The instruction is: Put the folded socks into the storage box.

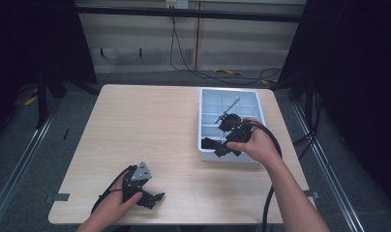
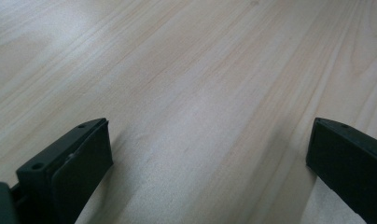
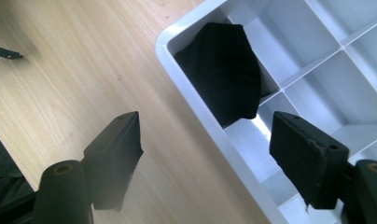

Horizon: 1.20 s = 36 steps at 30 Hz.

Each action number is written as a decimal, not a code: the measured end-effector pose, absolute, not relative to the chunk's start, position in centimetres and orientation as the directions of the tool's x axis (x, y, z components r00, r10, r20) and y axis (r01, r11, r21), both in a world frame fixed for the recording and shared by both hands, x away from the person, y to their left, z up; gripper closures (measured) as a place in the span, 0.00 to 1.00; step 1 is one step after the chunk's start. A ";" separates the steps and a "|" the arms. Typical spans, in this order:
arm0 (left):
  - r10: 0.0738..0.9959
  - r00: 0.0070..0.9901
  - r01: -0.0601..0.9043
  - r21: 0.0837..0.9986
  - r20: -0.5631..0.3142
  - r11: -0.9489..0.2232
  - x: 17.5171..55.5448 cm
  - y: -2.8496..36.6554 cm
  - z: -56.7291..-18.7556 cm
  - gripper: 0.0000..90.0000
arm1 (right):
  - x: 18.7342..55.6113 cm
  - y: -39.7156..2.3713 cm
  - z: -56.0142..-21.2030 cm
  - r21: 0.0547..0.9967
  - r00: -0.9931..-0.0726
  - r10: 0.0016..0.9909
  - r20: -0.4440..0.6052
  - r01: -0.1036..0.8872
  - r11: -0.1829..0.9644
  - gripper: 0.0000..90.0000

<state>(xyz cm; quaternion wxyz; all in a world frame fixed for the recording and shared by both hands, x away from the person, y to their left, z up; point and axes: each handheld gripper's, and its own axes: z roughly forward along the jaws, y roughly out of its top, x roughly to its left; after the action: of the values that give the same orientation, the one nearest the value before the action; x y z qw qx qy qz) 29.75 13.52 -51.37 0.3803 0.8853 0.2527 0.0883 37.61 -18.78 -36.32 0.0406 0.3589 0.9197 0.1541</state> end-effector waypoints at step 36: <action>0.512 0.858 0.382 0.713 -0.038 -0.588 29.7 13.5 -51.4 0.00 | 34.0 -20.3 -37.1 0.316 -0.754 0.657 0.023 0.629 0.710 0.26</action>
<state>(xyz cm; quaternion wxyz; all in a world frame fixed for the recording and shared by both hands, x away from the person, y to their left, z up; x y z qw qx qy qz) 29.74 13.54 -51.35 0.3774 0.8869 0.2521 0.0858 34.04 -20.26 -37.13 0.0453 0.3481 0.9236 0.1538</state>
